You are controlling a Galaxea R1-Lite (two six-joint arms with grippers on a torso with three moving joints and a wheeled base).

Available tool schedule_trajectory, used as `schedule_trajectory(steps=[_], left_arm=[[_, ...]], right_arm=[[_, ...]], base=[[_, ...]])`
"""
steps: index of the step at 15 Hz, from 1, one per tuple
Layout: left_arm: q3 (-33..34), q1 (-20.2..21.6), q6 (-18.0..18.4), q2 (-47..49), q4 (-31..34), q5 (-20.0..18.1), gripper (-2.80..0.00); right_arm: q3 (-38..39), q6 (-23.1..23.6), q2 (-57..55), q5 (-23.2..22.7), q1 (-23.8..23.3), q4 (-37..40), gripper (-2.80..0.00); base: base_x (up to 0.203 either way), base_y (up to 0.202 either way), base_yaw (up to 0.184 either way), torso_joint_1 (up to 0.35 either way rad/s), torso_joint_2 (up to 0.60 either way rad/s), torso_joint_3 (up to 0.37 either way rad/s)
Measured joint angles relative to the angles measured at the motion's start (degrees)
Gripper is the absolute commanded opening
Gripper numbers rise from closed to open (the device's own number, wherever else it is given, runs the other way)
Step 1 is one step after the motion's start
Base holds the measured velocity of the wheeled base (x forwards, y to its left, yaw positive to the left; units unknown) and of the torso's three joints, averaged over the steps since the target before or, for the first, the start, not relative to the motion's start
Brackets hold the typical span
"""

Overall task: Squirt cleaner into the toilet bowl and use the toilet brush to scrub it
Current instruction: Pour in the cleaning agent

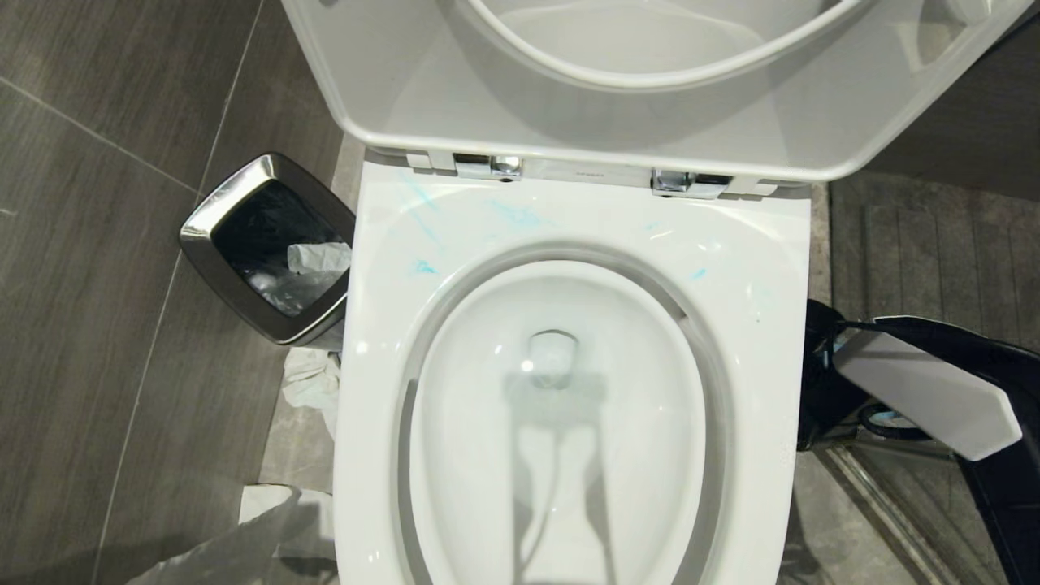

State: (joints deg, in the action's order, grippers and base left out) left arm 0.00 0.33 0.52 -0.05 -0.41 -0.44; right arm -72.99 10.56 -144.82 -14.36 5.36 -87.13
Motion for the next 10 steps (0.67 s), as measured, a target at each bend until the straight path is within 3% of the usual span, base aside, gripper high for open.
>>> schedule_trajectory(steps=[4,10], left_arm=[[0.00,0.00,0.00,0.00,0.00,0.00,-2.80],[0.00,-0.02,0.00,0.00,0.00,0.00,-2.80]], right_arm=[[7.68,-0.15,5.19,-0.05,-0.83,-0.05,0.00],[5.09,-3.13,6.45,-6.04,-3.86,-0.02,0.00]], base=[[0.000,0.000,0.000,0.000,0.00,0.000],[0.000,0.000,0.000,0.000,0.00,0.000]])
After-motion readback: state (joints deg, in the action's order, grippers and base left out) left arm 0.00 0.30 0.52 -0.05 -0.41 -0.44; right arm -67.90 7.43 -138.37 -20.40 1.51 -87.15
